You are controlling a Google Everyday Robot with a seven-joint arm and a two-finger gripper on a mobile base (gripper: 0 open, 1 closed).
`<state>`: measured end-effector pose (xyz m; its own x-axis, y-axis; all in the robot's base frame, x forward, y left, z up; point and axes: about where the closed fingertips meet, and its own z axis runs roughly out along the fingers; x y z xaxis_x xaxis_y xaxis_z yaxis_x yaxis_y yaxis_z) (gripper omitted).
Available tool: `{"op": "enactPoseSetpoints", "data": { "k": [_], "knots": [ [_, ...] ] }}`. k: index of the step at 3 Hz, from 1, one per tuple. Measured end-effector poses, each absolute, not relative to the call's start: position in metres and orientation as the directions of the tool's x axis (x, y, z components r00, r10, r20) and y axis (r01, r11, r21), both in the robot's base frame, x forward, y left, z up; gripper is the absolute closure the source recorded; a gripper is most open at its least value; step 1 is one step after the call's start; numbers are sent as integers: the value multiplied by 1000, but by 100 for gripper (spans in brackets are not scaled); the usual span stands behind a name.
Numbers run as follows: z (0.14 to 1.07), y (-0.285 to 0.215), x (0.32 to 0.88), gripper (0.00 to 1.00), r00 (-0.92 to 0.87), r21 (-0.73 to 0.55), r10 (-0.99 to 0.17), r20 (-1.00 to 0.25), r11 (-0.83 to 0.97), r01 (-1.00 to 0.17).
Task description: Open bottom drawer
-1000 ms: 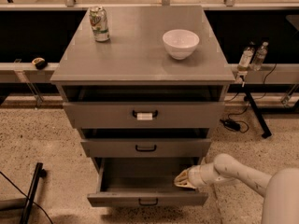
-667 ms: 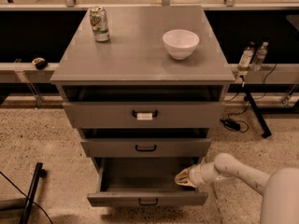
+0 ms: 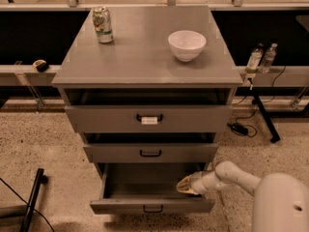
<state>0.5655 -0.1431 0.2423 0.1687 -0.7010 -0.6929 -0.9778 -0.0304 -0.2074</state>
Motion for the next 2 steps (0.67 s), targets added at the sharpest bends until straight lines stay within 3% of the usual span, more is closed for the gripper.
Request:
{"op": "enactPoseSetpoints", "data": {
  "k": [2],
  "knots": [
    [165, -139, 592, 100, 148, -179, -688, -711, -26, -984]
  ]
}}
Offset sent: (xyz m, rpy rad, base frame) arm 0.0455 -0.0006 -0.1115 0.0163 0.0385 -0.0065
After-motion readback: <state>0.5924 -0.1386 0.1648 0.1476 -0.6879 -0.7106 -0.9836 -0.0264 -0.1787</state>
